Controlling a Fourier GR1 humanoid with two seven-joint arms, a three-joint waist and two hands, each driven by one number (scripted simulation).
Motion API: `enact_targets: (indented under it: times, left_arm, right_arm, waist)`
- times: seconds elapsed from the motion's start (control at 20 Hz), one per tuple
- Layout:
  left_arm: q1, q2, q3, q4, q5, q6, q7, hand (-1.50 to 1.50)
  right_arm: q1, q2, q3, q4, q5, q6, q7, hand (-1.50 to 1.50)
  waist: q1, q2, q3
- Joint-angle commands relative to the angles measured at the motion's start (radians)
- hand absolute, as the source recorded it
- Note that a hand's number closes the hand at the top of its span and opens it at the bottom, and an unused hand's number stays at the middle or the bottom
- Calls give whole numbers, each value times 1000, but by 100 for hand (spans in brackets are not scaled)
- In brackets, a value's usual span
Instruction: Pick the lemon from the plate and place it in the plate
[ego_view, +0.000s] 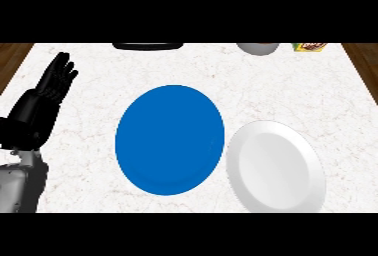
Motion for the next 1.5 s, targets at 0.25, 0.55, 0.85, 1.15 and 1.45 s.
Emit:
enact_targets:
  times: [0.25,0.55,0.85,1.15,1.45]
  left_arm:
    - [-29,-7,-1,34,7,-19,-12,0]
    - [-56,-17,-23,29,-6,-17,-11,0]
    - [-76,-34,-27,45,-5,-6,2,0]
    - [-63,-32,-45,16,-6,-24,-2,0]
    - [-62,-37,-53,14,-15,-21,-13,0]
  right_arm:
    - [-322,143,72,85,-60,173,131,150]
    - [-452,142,-81,225,-254,44,142,150]
    - [-493,140,-122,299,-356,14,150,150]
    - [-517,140,-200,352,-389,38,143,150]
    - [-561,141,-301,435,-498,-7,133,150]
  waist:
    - [23,9,-1]
    - [55,24,0]
    - [56,28,-1]
    - [83,32,-3]
    - [106,40,0]
